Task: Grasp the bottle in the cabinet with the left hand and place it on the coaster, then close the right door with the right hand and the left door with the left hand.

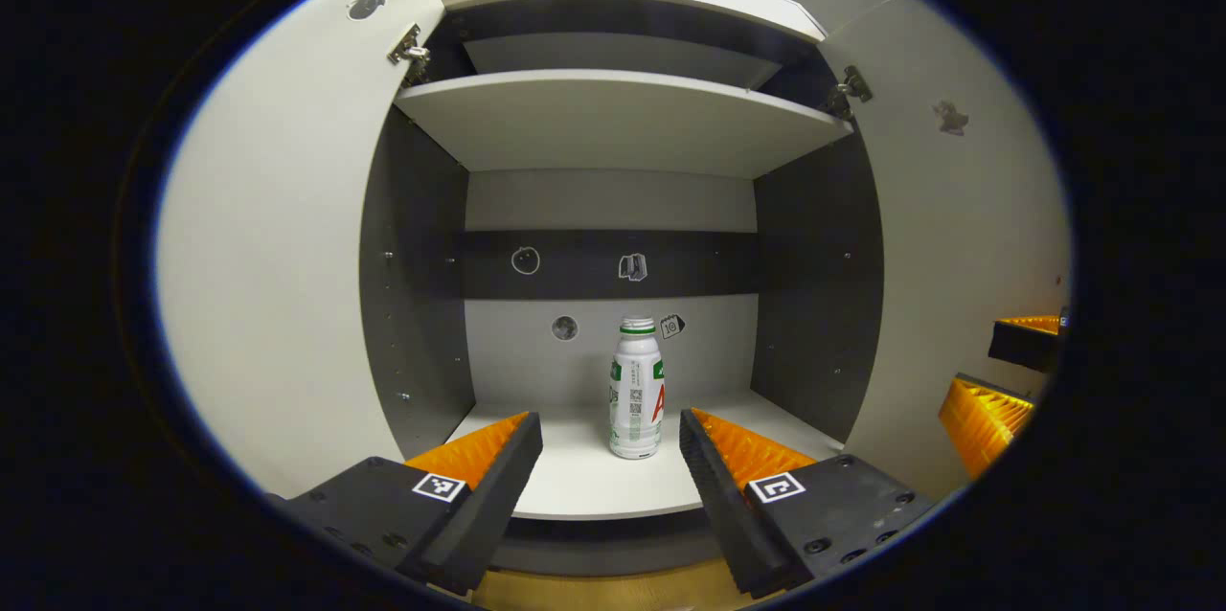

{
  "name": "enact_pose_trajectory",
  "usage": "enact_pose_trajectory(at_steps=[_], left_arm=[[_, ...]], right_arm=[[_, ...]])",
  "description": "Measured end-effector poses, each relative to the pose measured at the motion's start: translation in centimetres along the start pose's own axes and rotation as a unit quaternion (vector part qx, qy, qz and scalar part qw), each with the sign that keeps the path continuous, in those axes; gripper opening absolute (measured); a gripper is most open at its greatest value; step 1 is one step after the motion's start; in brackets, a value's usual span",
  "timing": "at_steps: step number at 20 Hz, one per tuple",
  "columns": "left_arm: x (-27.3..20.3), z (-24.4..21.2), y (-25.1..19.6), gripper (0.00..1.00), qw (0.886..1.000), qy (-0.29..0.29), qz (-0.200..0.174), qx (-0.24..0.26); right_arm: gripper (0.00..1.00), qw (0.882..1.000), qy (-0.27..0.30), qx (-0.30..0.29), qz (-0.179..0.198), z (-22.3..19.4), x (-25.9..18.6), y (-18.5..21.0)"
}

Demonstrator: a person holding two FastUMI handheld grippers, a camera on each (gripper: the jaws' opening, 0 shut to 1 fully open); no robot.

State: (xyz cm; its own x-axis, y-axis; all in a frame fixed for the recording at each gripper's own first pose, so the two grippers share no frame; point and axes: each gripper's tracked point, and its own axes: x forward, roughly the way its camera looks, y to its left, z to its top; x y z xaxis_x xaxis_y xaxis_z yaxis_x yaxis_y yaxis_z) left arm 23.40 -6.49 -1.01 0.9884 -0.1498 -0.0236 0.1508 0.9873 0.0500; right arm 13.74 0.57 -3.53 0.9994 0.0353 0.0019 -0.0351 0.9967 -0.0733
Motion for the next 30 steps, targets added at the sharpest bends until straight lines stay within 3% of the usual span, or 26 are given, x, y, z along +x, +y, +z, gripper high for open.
enact_pose_trajectory(at_steps=[12, 20, 28, 30], left_arm=[[13.0, -2.7, -2.5, 0.91, 0.999, 0.024, -0.026, -0.012], [17.7, -3.7, -2.4, 0.91, 0.999, 0.035, -0.02, -0.007], [20.7, -5.4, -2.1, 0.91, 0.999, 0.048, -0.017, -0.01], [20.9, -5.2, -2.3, 0.86, 0.999, 0.043, -0.018, -0.015]], right_arm=[[0.97, 0.999, -0.009, -0.001, 0.032, -1.1, 6.2, 0.7], [0.97, 1.0, 0.011, 0.014, 0.02, -3.2, 9.5, -0.1], [0.97, 0.999, 0.023, 0.018, 0.037, -4.9, 11.3, 0.9], [0.98, 0.999, 0.03, 0.02, 0.041, -5.1, 11.5, 1.0]])
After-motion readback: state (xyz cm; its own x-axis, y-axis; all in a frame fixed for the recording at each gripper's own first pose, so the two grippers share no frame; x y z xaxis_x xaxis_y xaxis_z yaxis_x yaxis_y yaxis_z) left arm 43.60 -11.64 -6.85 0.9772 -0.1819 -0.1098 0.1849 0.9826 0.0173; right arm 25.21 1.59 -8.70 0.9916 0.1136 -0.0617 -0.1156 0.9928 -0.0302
